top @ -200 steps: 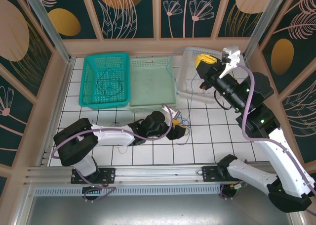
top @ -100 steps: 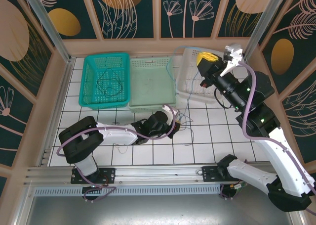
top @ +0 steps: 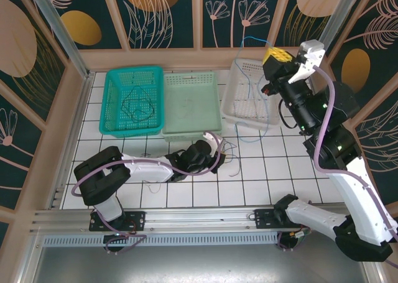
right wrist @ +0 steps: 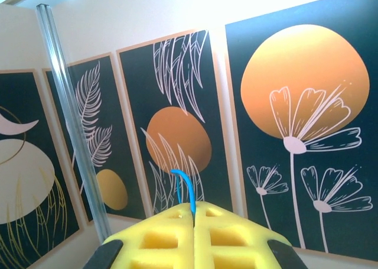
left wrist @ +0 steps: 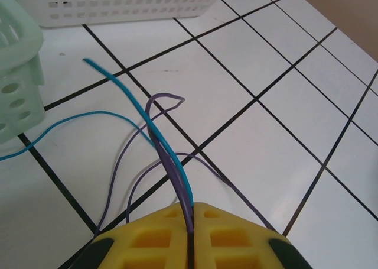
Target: Untangle the cables
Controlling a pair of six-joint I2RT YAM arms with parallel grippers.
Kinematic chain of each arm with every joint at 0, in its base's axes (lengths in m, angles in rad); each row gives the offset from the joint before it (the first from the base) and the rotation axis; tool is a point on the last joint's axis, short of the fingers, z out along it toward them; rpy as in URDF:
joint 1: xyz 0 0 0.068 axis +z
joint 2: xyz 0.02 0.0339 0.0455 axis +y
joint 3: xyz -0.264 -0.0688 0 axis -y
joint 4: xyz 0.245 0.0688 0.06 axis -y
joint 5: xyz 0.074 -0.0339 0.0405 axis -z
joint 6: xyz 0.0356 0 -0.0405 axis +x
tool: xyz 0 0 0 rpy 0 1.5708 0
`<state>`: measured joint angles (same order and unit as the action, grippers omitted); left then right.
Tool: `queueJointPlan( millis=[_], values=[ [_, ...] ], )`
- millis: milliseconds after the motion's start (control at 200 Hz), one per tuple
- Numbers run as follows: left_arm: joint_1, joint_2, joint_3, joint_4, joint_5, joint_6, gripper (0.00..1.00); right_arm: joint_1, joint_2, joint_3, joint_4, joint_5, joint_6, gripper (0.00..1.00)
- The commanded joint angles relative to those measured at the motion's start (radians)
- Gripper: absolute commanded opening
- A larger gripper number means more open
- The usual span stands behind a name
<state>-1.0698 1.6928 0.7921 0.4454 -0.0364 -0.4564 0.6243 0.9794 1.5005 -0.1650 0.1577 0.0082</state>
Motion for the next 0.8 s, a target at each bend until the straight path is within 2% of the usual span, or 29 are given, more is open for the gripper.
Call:
queueJointPlan(
  millis=[0, 315, 556, 796],
  values=[
    [-0.005, 0.015, -0.005, -0.016, -0.015, 0.002, 0.10, -0.005, 0.025, 0.059, 0.017, 0.022, -0.026, 0.00],
    [-0.005, 0.004, -0.009, 0.004, -0.013, 0.007, 0.09, -0.072, 0.156, 0.011, 0.059, 0.073, -0.041, 0.00],
    [-0.005, -0.021, -0.046, 0.010, -0.028, 0.004, 0.09, -0.200, 0.247, -0.078, 0.230, 0.150, 0.021, 0.00],
    [-0.005, -0.028, -0.054, 0.015, -0.036, 0.002, 0.09, -0.236, 0.313, -0.142, 0.368, 0.200, 0.028, 0.00]
  ],
)
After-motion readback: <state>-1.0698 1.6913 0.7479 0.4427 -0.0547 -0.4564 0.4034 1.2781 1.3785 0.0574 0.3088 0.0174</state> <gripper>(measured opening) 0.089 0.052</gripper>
